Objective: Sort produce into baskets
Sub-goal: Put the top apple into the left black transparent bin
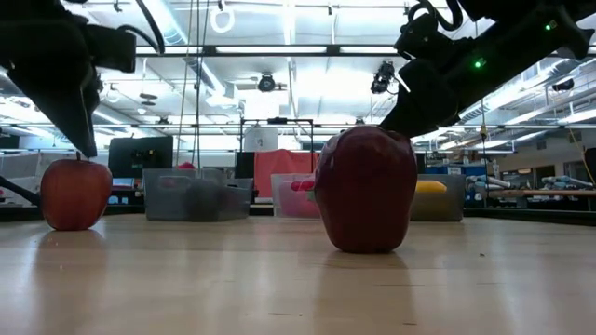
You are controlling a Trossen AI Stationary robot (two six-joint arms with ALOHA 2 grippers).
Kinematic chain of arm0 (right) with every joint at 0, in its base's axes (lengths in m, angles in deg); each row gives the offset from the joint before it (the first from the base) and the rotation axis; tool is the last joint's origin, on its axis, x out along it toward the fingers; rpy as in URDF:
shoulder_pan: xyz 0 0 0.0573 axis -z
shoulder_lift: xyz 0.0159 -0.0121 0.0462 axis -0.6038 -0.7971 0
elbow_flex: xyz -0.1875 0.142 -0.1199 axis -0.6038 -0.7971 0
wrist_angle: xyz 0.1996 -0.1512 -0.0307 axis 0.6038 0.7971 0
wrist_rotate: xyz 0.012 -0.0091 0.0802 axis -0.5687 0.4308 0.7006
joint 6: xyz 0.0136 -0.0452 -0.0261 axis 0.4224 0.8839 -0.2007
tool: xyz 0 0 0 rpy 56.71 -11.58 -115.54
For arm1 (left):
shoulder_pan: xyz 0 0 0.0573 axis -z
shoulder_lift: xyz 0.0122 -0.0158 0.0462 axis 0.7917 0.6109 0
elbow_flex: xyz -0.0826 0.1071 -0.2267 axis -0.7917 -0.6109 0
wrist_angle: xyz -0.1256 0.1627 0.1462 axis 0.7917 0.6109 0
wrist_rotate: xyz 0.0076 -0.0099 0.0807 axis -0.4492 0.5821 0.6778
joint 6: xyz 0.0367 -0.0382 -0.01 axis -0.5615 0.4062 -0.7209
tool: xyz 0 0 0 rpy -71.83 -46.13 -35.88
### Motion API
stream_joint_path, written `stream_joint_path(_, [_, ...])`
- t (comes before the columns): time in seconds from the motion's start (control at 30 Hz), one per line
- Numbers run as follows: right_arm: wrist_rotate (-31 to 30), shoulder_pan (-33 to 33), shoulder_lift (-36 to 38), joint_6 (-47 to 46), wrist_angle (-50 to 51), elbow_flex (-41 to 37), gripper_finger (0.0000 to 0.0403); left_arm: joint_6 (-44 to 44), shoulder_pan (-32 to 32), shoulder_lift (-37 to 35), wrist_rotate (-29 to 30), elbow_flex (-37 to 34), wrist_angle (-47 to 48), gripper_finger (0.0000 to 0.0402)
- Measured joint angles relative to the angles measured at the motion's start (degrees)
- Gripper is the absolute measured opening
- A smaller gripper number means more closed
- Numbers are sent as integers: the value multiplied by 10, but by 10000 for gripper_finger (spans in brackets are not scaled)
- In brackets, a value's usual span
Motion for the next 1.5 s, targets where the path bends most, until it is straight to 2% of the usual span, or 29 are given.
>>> stream_joint_path(0.37, [5, 0, 0, 0, 0, 0, 203, -1, -1, 0, -15, -86, -123, 387])
stream_joint_path(0.63, [5, 0, 0, 0, 1, 0, 203, -1, -2, 0, -6, -106, -128, 382])
stream_joint_path(0.73, [5, 0, 0, 0, 1, 0, 203, -1, -7, 0, -6, -107, -124, 363])
stream_joint_path(0.87, [5, 0, 0, 0, 1, 0, 203, -1, -21, 0, -5, -107, -131, 308])
stream_joint_path(0.97, [5, 0, 0, -1, 0, 0, 203, -14, -52, 0, -12, -105, -131, 265])
stream_joint_path(1.03, [5, 0, 0, -2, 0, 0, 203, -33, -85, 0, -29, -100, -130, 253])
stream_joint_path(1.17, [6, 0, 0, -12, 0, 0, 203, -96, -142, 0, -40, -78, -131, 256])
stream_joint_path(1.33, [6, -1, 0, -13, 2, 0, 203, -182, -202, 0, -41, -37, -122, 283])
stream_joint_path(1.5, [6, -2, 0, -12, 11, 0, 203, -250, -268, 0, -29, 38, -53, 275])
